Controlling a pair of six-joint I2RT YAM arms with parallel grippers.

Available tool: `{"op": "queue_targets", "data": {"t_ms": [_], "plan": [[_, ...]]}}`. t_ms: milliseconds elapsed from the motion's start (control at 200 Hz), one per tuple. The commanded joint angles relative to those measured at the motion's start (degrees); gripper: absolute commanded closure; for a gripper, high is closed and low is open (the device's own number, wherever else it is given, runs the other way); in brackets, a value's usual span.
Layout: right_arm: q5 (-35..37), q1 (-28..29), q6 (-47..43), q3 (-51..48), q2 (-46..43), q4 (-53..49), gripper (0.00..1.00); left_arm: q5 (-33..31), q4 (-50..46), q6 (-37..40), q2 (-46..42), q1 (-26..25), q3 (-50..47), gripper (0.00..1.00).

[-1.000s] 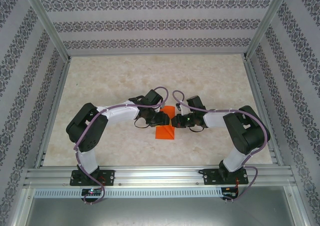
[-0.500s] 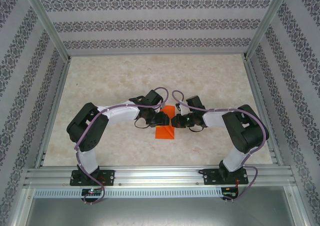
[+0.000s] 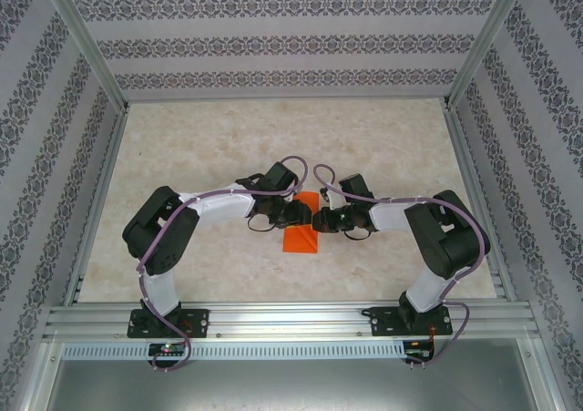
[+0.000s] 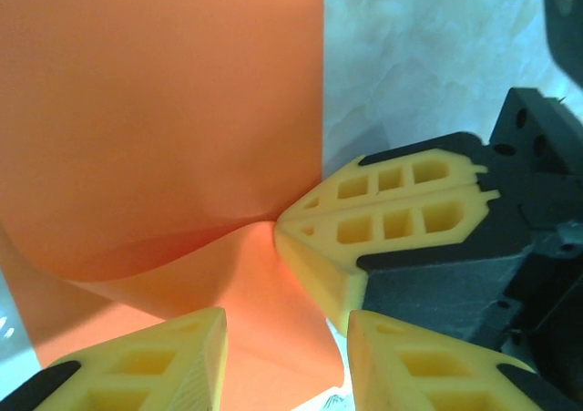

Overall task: Fold a paper plane with a square sheet of paper (pick it up from the middle)
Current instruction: Fold the triangle a second time at the center of the table.

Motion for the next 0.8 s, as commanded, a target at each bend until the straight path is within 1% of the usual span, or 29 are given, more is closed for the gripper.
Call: {"op": "queue_targets", "data": {"t_ms": [0,155,525,649,684,734,794], "plan": [[1.31,-0.54,-1.35,0.91,0.47,-0.74,0.96,-0.22,3.61,-1.74,1.35,-1.01,0.48,0.60],[1.49,-0.54,-1.37,0.95,0.55,-0.79,0.96,-0.10,5.95,-2.89,1.98,-0.96,-0.30,0.60],[1.65,-0.63,-1.16,1.18,0.71,-1.31,0.95,-2.04,7.06,-3.30,3.77,-0.87,-1.77,0.62],[1.67,-0.70,-1.20,1.15,0.73,-1.44,0.95,-2.57,7.57,-3.96,2.69,-0.87,-2.79,0.66],[1.68,-0.70,-1.17,1.26,0.81,-1.45,0.95,-3.24,7.69,-4.15,1.60,-0.84,-3.30,0.69],[1.75,-0.71,-1.21,1.25,0.88,-1.45,0.95,-4.42,7.88,-4.70,-0.07,-0.79,-4.22,0.75],[1.75,-0.73,-1.19,1.26,0.90,-1.45,0.95,-5.14,9.04,-5.31,-2.01,-0.65,-5.39,0.79]]}}
